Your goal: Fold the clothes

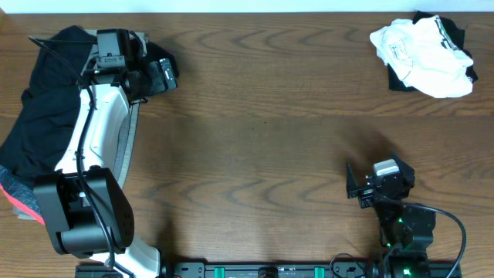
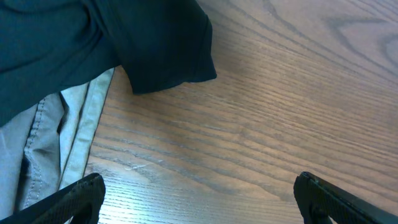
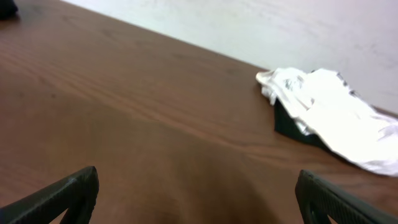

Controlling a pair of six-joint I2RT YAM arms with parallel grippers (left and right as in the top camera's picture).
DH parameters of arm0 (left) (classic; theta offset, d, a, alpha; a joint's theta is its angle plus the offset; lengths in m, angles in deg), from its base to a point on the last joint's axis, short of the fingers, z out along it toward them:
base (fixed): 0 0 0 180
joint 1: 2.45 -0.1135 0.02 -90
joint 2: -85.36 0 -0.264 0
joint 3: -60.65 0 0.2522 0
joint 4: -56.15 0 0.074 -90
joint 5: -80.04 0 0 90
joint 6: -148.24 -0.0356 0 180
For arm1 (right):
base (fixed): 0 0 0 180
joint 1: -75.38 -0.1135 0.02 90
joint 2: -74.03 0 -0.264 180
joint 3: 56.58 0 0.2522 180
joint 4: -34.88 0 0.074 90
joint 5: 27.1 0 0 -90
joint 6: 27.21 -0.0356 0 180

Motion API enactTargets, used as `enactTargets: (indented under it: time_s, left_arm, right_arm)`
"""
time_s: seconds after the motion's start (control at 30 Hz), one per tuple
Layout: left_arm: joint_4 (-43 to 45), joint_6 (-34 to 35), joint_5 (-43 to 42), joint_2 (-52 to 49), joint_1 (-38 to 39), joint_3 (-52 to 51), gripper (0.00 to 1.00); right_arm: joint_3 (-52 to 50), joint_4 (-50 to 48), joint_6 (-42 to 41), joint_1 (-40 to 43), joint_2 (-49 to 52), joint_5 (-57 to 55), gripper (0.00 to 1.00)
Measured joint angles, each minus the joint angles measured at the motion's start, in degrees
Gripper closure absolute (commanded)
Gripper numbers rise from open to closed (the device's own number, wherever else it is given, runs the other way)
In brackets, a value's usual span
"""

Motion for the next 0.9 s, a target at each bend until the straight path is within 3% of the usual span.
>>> enactTargets:
  time_s: [0.37, 0.9]
  left_arm:
    - [0.0, 0.0, 0.0, 0.0, 0.0, 0.0, 0.02]
    - [0.0, 0.0, 0.0, 0.0, 0.0, 0.0, 0.02]
  right_arm:
    - [0.0, 0.0, 0.0, 0.0, -8.2, 0.0, 0.01]
    - [0.0, 0.0, 0.0, 0.0, -8.6, -0.1, 0.01]
